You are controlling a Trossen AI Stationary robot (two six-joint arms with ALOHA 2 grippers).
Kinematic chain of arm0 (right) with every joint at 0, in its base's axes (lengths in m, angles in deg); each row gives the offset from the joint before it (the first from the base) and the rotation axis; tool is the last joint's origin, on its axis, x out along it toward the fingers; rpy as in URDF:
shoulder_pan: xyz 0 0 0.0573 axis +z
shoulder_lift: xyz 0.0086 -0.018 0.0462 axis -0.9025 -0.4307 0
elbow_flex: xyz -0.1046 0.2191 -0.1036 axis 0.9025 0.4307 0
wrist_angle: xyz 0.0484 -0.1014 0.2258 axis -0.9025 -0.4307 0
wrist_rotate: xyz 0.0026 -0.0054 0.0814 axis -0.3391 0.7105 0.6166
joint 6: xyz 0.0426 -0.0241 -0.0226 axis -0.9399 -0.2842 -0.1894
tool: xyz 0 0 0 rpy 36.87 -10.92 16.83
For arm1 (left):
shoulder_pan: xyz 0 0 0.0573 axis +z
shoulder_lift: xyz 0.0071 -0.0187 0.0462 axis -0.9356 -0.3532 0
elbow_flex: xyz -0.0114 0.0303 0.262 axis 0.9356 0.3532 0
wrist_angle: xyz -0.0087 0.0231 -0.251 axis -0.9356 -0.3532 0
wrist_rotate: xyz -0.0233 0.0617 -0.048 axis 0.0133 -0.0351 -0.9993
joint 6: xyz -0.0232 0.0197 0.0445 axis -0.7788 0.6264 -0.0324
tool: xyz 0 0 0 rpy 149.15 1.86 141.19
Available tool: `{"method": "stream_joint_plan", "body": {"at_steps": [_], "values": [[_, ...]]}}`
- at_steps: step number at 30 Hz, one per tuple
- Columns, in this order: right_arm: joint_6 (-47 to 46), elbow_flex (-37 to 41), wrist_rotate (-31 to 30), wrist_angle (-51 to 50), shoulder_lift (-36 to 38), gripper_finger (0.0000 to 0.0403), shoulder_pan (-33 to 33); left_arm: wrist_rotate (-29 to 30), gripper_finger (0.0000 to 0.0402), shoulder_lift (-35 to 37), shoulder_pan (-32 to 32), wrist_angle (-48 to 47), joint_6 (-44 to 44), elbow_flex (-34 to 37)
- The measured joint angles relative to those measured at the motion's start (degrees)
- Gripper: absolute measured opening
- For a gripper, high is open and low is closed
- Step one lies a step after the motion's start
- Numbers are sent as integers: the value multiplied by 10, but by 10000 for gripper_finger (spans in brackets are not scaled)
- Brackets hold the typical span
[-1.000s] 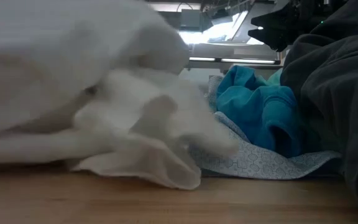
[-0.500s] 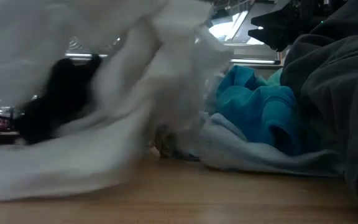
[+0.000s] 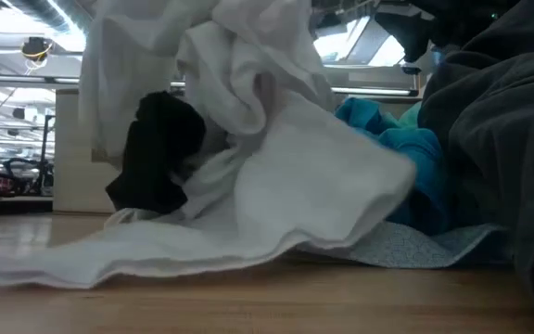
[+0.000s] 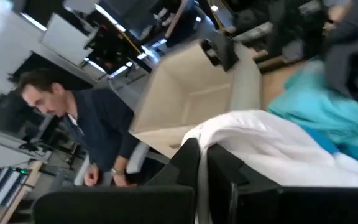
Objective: Sort clothes
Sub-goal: Put the white dress into the right laundry organizer
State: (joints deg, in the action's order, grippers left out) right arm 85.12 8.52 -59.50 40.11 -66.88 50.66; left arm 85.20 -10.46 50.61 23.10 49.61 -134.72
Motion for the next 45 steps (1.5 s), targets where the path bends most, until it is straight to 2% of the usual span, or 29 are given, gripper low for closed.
{"method": "stream_joint_plan", "body": {"at_steps": [3, 10, 17, 21, 26, 28, 31, 36, 40, 45], "values": [[0, 0, 0, 1, 0, 298, 0, -7, 3, 0, 12, 71, 52, 0], [-3, 0, 4, 36, -26, 298, 14, -151, 4, 0, 47, 137, 85, 13], [30, -42, 2, 75, -109, 298, 78, -165, 5, -1, 79, 198, 94, 65], [49, -82, -37, 51, -161, 298, 112, -167, 3, -1, 87, 214, 94, 83], [79, -128, -155, 23, -214, 298, 141, -172, 5, -1, 87, 228, 89, 97], [79, -140, -156, 20, -234, 298, 149, -180, 4, -2, 86, 230, 82, 97], [84, -160, -146, 21, -259, 298, 162, -208, 3, -4, 86, 232, 73, 97], [118, -176, -198, 26, -298, 298, 169, -299, 6, -4, 86, 237, 54, 97], [122, -192, -181, 46, -326, 298, 169, -344, 3, -8, 86, 239, 47, 97], [124, -228, -125, 73, -365, 294, 169, -351, 6, -23, 86, 251, 52, 97]]}}
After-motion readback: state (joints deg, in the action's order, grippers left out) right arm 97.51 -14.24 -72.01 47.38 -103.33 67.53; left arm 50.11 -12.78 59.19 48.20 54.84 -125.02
